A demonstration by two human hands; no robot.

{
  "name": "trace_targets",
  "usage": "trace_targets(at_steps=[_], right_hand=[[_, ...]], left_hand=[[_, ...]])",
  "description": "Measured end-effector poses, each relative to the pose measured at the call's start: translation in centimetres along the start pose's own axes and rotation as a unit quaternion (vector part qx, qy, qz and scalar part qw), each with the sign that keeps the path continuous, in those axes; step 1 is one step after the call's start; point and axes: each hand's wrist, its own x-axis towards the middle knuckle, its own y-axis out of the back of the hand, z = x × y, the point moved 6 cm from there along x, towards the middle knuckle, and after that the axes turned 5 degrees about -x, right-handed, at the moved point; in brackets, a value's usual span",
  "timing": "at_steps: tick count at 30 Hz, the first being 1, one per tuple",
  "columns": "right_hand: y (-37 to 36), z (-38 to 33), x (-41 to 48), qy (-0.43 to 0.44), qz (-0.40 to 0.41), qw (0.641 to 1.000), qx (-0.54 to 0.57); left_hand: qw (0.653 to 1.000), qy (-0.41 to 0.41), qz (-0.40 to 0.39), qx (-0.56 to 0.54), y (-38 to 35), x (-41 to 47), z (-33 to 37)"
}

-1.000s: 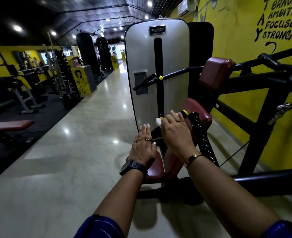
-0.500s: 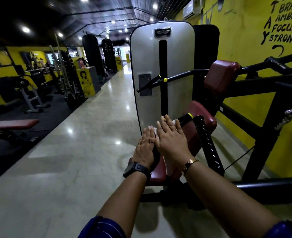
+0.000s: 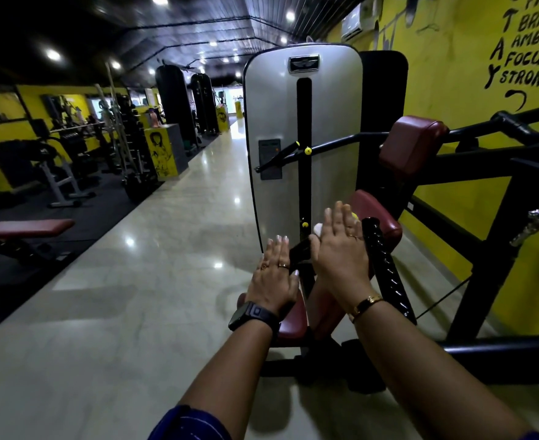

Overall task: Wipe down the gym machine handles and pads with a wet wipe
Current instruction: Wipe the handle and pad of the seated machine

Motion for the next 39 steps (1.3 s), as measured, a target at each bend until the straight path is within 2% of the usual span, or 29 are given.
trace_targets(at_steps=[2,5,7,8,9,11,13,14,15,16,18,19,20,22,26,28,33,36,39], right_hand=[[0.5,0.1,-0.4,-0.014,0.015,1.0,-0.01],[0.4,-2.0,-1.6,0.062,-0.014,0.997,-0.037],[0.8,-2.3,-1.6,0.082,-0.02,0.995,-0.049],[0.7,-2.0,-1.2,0.067,-0.012,0.996,-0.064],[0.4,-1.2,-0.9,0.048,-0.04,0.996,-0.063],[1.8,0.5,0.1,0.007,-0.011,1.0,-0.013],[3.4,3.1,0.8,-0.037,0.026,0.989,0.14],[4.4,4.7,0.9,-0.087,0.027,0.963,0.255],[5.2,6.2,0.8,-0.143,0.012,0.914,0.379],[5.9,7.6,0.6,-0.208,0.013,0.836,0.508],[6.5,9.6,-0.3,-0.302,-0.031,0.649,0.697],[6.8,10.1,-0.6,-0.315,-0.065,0.589,0.742],[7.0,10.5,-0.9,-0.32,-0.098,0.555,0.761],[7.3,11.0,-1.3,-0.317,-0.143,0.527,0.776],[6.1,11.2,-2.6,-0.361,-0.165,0.469,0.789],[6.3,11.2,-2.9,-0.349,-0.157,0.474,0.793],[6.8,13.5,-2.2,-0.326,-0.083,0.574,0.747],[7.1,14.5,-2.0,-0.295,-0.065,0.649,0.698],[5.8,16.0,-2.0,-0.338,-0.043,0.702,0.625]], left_hand=[[1.0,-0.002,0.007,-0.004,0.0,0.1,0.0],[1.0,-0.009,0.011,0.0,0.1,0.3,0.1],[1.0,-0.008,0.011,-0.001,0.4,0.3,0.3],[1.0,-0.006,0.009,0.001,0.4,0.3,0.3],[1.0,-0.004,0.006,0.002,0.5,0.2,0.4],[1.0,0.001,0.004,-0.001,0.6,0.1,0.4],[1.0,0.001,0.006,-0.002,0.5,0.2,0.2],[1.0,-0.002,0.008,-0.002,0.4,0.2,0.2],[1.0,-0.003,0.011,-0.001,0.4,0.2,0.0],[1.0,-0.003,0.013,0.002,0.3,0.3,-0.2],[1.0,-0.005,0.017,0.008,0.1,0.3,-0.2],[1.0,-0.004,0.02,0.011,0.1,0.4,-0.1],[1.0,-0.002,0.024,0.016,0.2,0.4,0.0],[0.999,0.004,0.025,0.031,0.6,0.9,0.2],[0.999,-0.017,0.029,0.026,1.9,2.1,2.1],[0.998,-0.045,0.017,0.032,1.9,2.7,3.4],[0.993,-0.099,-0.002,0.063,1.9,3.7,5.5],[0.987,-0.146,0.024,0.068,1.9,4.6,6.2],[0.969,-0.219,0.051,0.098,1.5,5.5,7.3]])
